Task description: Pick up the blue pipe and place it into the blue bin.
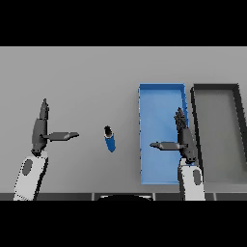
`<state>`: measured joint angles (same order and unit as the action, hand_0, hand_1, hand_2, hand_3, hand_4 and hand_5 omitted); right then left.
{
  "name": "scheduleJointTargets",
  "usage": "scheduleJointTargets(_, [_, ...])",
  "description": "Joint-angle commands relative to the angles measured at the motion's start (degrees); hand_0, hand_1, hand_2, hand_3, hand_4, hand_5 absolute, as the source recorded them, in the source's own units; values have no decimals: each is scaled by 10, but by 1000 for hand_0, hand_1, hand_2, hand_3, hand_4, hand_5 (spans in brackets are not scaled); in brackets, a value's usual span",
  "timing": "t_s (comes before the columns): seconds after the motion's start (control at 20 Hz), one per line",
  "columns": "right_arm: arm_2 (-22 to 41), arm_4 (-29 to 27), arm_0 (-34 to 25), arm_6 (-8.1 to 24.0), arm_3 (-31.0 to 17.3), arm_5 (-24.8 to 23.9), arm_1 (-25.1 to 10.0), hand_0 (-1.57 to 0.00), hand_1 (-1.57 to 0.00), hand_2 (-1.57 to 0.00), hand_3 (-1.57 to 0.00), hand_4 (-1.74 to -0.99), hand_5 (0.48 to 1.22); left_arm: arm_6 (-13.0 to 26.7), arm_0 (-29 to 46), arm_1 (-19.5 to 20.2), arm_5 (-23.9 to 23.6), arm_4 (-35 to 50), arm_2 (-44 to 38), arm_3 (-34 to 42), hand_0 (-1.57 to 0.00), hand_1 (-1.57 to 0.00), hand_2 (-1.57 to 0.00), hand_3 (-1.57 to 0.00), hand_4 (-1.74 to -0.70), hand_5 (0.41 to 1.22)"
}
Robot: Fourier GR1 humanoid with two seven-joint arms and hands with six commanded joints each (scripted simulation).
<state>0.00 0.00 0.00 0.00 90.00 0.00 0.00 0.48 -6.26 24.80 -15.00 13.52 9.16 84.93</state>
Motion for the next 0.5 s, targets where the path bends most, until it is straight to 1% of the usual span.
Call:
scheduleJointTargets(0.0, [-2, -1, -2, 2, -2, 0, -1, 1, 1, 1, 1, -1210, 594, -1, -2, -1, -1, 0, 0, -1, 1, 1, 1, 1, -967, 594])
scheduleJointTargets(0.25, [-15, -8, -26, 12, -22, 2, -10, 1, 1, 1, 1, -1210, 594, 8, -29, -13, -9, -9, 4, -22, 1, 1, 1, 1, -967, 594])
scheduleJointTargets(0.3, [5, 35, -22, -19, -8, 16, -54, 1, 1, 1, 1, -1210, 594, -23, -23, 29, 65, -9, 25, -15, 1, 1, 1, 1, -967, 594])
scheduleJointTargets(0.35, [23, 63, -11, -41, 3, 26, -75, 1, 1, 1, 1, -1206, 592, -43, -20, 61, 112, -7, 31, -17, 1, 1, 1, 1, -969, 595])
scheduleJointTargets(0.4, [35, 85, -1, -50, 13, 28, -87, 1, 1, 1, 1, -1198, 589, -48, -27, 73, 141, -7, 38, -29, 1, 1, 1, 1, -970, 596])
scheduleJointTargets(0.45, [42, 96, -2, -50, 14, 31, -92, 1, 1, 1, 1, -1195, 588, -56, -25, 83, 160, -10, 43, -31, 1, 1, 1, 1, -971, 596])
